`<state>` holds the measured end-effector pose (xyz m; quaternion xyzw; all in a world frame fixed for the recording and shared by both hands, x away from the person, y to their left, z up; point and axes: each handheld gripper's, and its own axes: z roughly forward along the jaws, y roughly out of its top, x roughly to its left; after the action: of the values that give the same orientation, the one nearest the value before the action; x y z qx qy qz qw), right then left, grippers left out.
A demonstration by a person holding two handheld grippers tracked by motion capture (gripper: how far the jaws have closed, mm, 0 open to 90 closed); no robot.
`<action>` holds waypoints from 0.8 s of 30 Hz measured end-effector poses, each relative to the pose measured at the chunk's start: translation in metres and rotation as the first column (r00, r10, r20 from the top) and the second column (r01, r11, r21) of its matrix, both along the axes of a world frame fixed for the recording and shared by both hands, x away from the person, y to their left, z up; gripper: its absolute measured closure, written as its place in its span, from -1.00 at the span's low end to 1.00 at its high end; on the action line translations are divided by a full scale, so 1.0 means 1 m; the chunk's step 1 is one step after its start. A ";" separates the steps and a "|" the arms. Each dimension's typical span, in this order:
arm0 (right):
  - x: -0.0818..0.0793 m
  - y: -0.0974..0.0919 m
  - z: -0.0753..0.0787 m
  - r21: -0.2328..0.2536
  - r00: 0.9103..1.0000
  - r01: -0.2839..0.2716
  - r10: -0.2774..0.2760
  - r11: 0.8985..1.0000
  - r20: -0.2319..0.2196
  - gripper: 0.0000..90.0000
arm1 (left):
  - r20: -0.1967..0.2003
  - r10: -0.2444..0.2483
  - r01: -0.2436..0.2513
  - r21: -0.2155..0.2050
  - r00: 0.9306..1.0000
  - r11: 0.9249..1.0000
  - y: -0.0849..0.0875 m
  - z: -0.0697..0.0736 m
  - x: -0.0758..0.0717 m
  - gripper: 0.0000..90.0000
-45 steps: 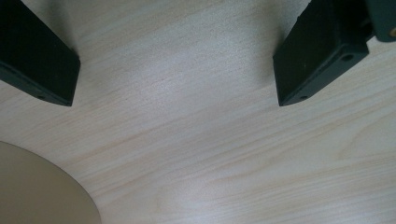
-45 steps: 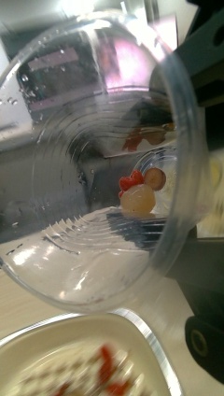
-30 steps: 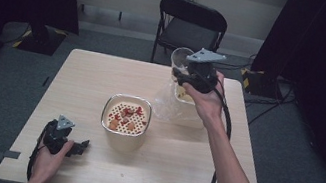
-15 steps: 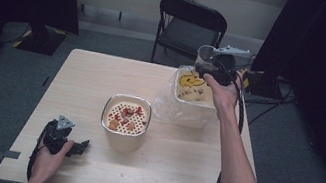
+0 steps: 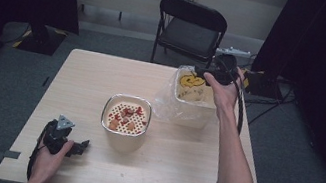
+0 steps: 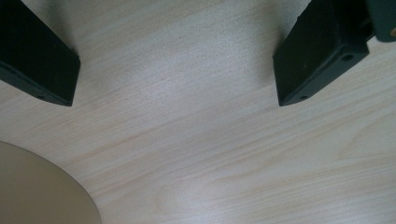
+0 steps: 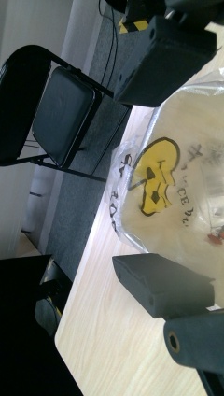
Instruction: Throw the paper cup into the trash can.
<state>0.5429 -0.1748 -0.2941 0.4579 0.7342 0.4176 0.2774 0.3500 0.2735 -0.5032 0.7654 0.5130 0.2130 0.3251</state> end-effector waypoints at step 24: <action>-0.088 -0.040 -0.018 0.098 0.994 -0.104 0.105 0.990 -0.003 -0.61 | -0.001 -0.004 0.004 -0.001 1.000 1.000 0.000 0.000 0.000 -1.00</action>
<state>0.4548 -0.2147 -0.3121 0.4336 0.7368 0.4653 0.2295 0.3501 0.2739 -0.5031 0.7664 0.5117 0.2115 0.3257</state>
